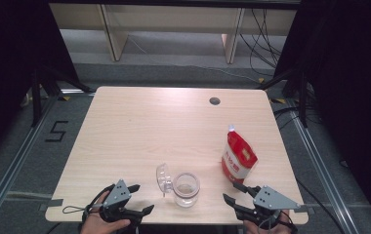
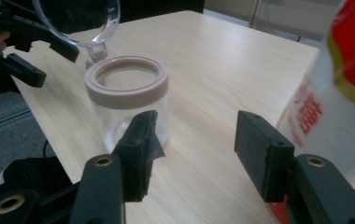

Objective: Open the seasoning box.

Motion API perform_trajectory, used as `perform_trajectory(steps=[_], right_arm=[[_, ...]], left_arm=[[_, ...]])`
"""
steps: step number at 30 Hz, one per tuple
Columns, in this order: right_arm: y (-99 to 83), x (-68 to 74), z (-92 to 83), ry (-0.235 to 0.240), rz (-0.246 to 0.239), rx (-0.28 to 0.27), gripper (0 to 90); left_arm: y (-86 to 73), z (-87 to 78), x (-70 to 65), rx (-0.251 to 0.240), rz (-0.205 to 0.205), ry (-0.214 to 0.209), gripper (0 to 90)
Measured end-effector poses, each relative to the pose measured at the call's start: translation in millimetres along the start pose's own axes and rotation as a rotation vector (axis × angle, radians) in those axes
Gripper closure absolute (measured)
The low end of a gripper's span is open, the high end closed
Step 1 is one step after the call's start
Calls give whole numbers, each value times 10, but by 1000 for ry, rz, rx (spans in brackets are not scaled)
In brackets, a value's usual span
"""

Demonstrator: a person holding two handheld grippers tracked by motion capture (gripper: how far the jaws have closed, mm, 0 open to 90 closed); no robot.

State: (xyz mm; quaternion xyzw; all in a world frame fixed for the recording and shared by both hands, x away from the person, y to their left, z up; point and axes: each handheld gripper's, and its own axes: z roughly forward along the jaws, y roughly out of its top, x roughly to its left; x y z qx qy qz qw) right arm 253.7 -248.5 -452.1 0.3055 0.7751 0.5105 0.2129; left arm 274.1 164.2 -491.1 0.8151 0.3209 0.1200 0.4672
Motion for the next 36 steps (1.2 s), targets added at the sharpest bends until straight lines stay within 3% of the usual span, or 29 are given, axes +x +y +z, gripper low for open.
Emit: perform_trajectory(steps=[10,11,14,15,18,19,20,24,27,28,30,31,36], right_arm=[[-80,-117,-95,-33,33,10,469],[-95,-145,-112,-58,33,10,469],[-106,-167,-120,-65,28,19,466],[-110,-179,-116,-57,32,21,457],[-136,-213,-120,-82,47,26,431],[-156,-253,-112,-102,21,18,413],[-166,-240,-121,-112,65,37,398],[-192,-296,-115,-123,65,40,365],[-220,-340,-97,-148,126,45,312],[-225,-383,-82,-144,93,42,307],[-232,-410,-60,-151,90,38,294],[-229,-389,-61,-160,128,45,288],[-225,-433,-8,-158,93,30,274]], left_arm=[[-3,11,-2,-7,-14,0,173],[-1,6,5,1,-6,2,173],[4,0,24,6,22,2,173],[-1,-3,5,11,-9,12,173],[-1,5,11,-2,-13,2,173],[6,1,16,-1,-9,1,174],[5,9,15,-11,-14,-1,173],[19,11,13,2,-12,1,173],[23,17,14,4,5,-4,173],[23,17,17,4,9,-4,173],[22,15,17,3,6,-3,173],[22,15,17,3,6,-3,173],[25,20,13,-8,-1,-5,173]])
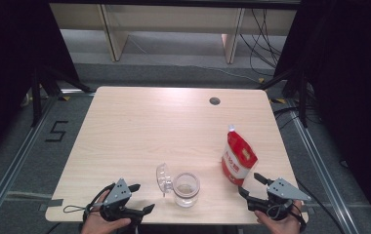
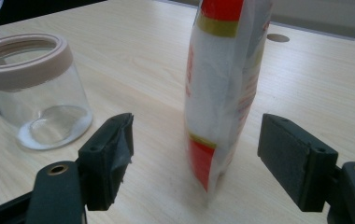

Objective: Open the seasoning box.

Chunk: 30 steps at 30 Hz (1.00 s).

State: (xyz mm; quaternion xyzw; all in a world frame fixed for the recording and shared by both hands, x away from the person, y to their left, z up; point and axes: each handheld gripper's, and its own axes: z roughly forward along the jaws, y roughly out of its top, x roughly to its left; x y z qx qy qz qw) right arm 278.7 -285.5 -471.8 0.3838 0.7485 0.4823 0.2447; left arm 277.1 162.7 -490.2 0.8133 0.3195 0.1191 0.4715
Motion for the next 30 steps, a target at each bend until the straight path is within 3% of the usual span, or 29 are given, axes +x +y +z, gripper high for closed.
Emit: perform_trajectory(steps=[1,2,4,6,7,9,10,11,12,13,16,17,20,21,22,24,25,26,27,30], right_arm=[[0,27,1,-6,40,13,269],[7,-13,44,0,3,3,267],[9,-17,58,-3,1,-4,266],[16,-21,83,-8,16,4,261],[20,-44,124,-9,0,1,249],[22,-52,136,-14,4,2,246],[25,-33,159,-11,35,5,238],[31,-65,185,-1,5,2,226],[34,-63,207,5,13,-5,223],[33,-44,215,-5,32,4,220],[41,-74,258,8,5,-1,214],[45,-79,282,-3,0,-4,209],[57,-77,295,-12,-7,-8,208],[57,-69,315,-7,13,-4,206],[57,-69,315,-7,13,-4,206],[60,-102,353,-4,-20,-23,203],[60,-76,349,-2,23,-10,203],[67,-89,358,3,-2,-7,203],[66,-67,358,-6,21,-4,203],[74,-82,363,-11,-1,-6,203]], left_arm=[[-2,7,-1,-6,-1,-2,173],[-4,13,-3,-4,0,-4,173],[-7,19,-5,-9,-3,-2,173],[-12,22,-31,-2,-39,2,173],[-9,15,-26,2,-25,3,173],[-10,13,-31,1,-34,4,173],[-10,11,-31,0,-36,7,173],[-7,17,-8,-8,-7,2,173],[-9,23,-22,-5,-40,4,173],[-6,23,-17,3,-34,8,173],[-2,24,-3,28,-13,16,173],[-5,36,-25,12,-38,4,173],[-5,35,-27,14,-39,11,173],[-5,37,-23,9,-33,11,173],[-2,28,1,23,-1,13,173],[-13,38,-11,4,-20,7,173],[-14,37,-12,3,-22,7,173],[-11,31,-4,9,-16,3,173],[-15,33,-20,1,-45,5,173],[-1,31,-2,0,-18,-3,171]])
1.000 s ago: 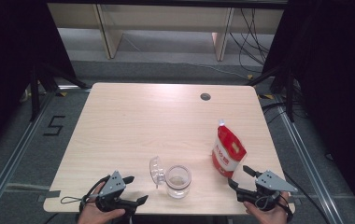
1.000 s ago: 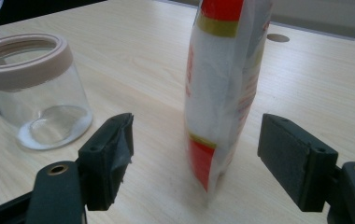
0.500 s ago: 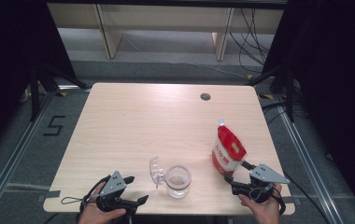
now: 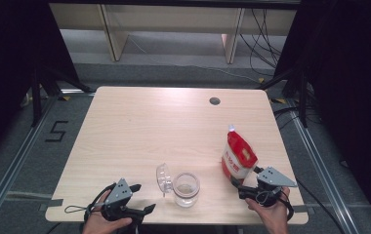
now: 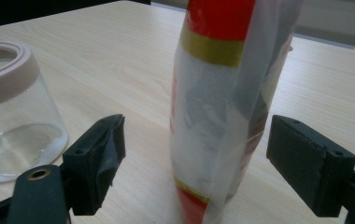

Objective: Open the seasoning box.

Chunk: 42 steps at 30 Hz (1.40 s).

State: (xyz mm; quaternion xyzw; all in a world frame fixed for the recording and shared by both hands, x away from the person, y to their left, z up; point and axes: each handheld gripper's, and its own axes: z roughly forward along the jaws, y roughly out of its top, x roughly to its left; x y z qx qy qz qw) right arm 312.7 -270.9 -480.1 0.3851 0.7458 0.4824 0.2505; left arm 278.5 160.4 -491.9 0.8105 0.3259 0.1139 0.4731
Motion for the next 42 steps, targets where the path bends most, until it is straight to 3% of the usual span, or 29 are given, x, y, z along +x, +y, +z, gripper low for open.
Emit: perform_trajectory(steps=[2,3,6,7,15,19,20,21,22,23,26,27,28,30,31,32,34,36,42], right_arm=[[-7,-19,0,7,-6,-6,203],[-9,-25,-12,-4,1,-6,202],[-16,-3,-17,3,18,6,202],[-14,-8,-10,4,11,2,201],[-28,-55,-15,2,-9,-2,204],[-38,-93,-2,9,-4,-33,201],[-44,-72,-14,-3,27,-17,198],[-44,-89,6,13,1,-20,196],[-44,-89,6,13,1,-20,196],[-48,-71,11,6,6,-21,195],[-49,-43,29,5,26,-23,185],[-49,-76,66,7,-14,-41,185],[-49,-76,66,7,-14,-41,185],[-52,-79,106,25,-11,-32,185],[-60,-55,123,21,32,-20,185],[-55,-81,135,19,2,-24,185],[-57,-52,128,18,31,-18,185],[-57,-66,141,25,-17,-30,185],[-62,-16,151,16,0,-27,184]], left_arm=[[-2,2,-1,14,-3,10,171],[-9,11,-23,-4,-21,-2,171],[-9,5,-11,4,-1,4,171],[-9,14,-22,-9,-19,-3,171],[1,10,-21,2,-20,1,171],[2,11,-25,-5,-24,-2,171],[5,2,-24,-2,-19,5,171],[8,-6,-2,18,6,14,171],[8,-6,-2,18,6,14,171],[4,4,-21,-1,-19,8,171],[-5,16,-31,-6,-24,0,171],[-4,12,-36,-3,-23,-1,171],[0,2,-18,13,5,9,171],[2,2,-30,-2,-9,0,171],[4,-10,-18,1,11,0,171],[-3,-2,-20,-14,3,-5,171],[-2,-13,-18,-6,6,-1,171],[-2,-13,-14,-3,8,-2,171],[-10,4,-41,-5,-12,-1,171]])
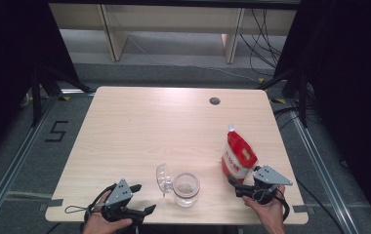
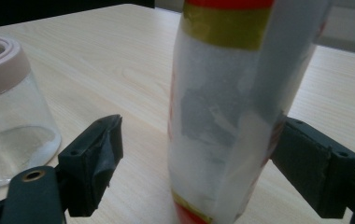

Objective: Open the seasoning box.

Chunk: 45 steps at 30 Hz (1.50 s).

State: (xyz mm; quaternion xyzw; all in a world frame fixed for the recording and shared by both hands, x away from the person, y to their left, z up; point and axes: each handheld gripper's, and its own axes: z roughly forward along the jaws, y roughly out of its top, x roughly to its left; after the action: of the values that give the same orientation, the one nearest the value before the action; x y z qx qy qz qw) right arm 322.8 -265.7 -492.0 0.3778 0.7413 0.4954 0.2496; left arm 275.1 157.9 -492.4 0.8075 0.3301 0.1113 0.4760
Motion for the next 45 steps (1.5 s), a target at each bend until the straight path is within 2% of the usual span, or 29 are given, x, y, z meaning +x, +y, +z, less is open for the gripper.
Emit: perform_trajectory(steps=[1,2,3,4,5,6,11,12,13,16,17,18,19,23,24,25,27,29,30,34,35,38,39,40,41,42,44,45], right_arm=[[1,5,-2,2,8,6,184],[2,-35,28,3,-39,-14,184],[2,-35,28,3,-39,-14,184],[-2,-10,19,-1,0,0,184],[-3,-9,23,-4,4,9,184],[-4,-28,35,-5,-19,0,184],[-2,-28,35,-9,-21,-12,185],[-11,-17,52,-15,-18,-29,186],[-11,-17,52,-15,-18,-29,186],[-15,15,68,-29,-10,-29,190],[-13,2,83,-31,-32,-42,191],[-13,-3,94,-21,-24,-46,194],[-19,2,87,-26,-16,-35,198],[-22,10,117,-26,-1,-46,206],[-22,10,117,-26,-1,-46,206],[-24,-1,143,-26,-24,-57,200],[-30,16,157,-27,-10,-47,197],[-28,6,166,-26,-21,-47,199],[-34,29,170,-40,7,-52,204],[-33,21,172,-42,-10,-57,204],[-33,6,173,-40,-26,-54,204],[-33,5,172,-38,-29,-50,205],[-33,9,173,-35,-32,-50,206],[-37,12,166,-19,-22,-50,210],[-48,23,147,-34,5,-48,213],[-60,-10,161,-35,-26,-74,215],[-89,12,140,-22,41,-52,216],[-91,-12,148,-19,19,-62,212]], left_arm=[[0,-3,6,6,5,5,171],[0,-3,-4,0,-2,6,171],[0,-4,-2,-1,-1,7,171],[1,-7,1,-3,1,8,171],[1,-6,7,-6,6,10,171],[1,-8,10,-2,7,6,171],[13,-6,25,6,25,1,171],[5,12,10,0,-10,4,171],[5,12,10,0,-10,4,171],[6,6,19,12,8,6,171],[6,3,27,24,17,13,171],[9,-4,24,23,21,12,171],[5,5,9,4,0,2,171],[10,2,7,4,2,-1,171],[10,2,7,4,2,-1,171],[5,7,3,-1,-3,-5,171],[7,-2,7,16,16,4,171],[9,-1,-7,7,6,-5,171],[10,-1,-6,7,6,-5,171],[8,0,-9,3,0,-7,171],[9,-1,-5,6,5,-6,171],[16,-1,-3,6,19,-5,171],[22,0,9,12,38,-5,171],[24,6,6,12,32,-12,171],[19,16,-6,8,8,-13,171],[28,27,-10,8,3,-11,171],[30,33,-8,10,6,-13,171],[30,40,-9,9,6,-13,171]])
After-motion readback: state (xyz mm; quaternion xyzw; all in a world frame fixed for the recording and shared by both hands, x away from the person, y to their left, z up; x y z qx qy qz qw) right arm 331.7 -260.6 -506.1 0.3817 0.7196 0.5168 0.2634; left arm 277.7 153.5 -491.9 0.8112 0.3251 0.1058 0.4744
